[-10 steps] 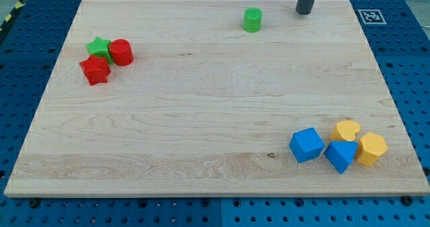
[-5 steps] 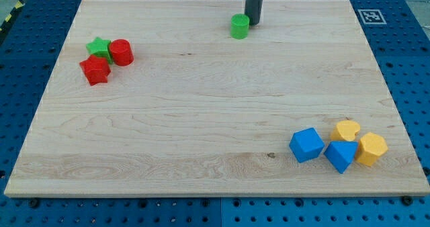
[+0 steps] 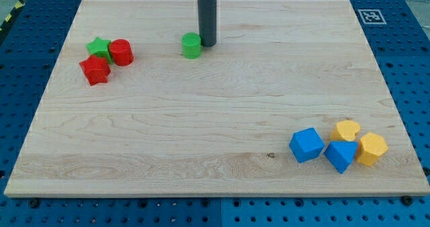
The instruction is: Keep the green circle vertically below the red circle
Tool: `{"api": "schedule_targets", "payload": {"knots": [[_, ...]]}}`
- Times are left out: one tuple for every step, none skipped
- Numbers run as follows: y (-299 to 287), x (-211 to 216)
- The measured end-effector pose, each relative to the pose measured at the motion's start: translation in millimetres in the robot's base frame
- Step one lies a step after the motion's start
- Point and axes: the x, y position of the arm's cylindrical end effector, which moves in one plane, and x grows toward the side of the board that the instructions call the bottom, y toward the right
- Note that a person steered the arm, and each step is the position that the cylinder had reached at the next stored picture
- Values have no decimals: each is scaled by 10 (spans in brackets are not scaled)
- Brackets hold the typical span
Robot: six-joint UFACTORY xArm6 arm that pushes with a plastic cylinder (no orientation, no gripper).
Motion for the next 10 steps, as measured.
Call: {"api": "schedule_targets", "payload": {"knots": [[-211, 37], [-355, 77], [-487, 181], [-618, 243], [-783, 352], [-848, 464], [-848, 602], [-657, 675], [-354, 761], [-383, 976]]}}
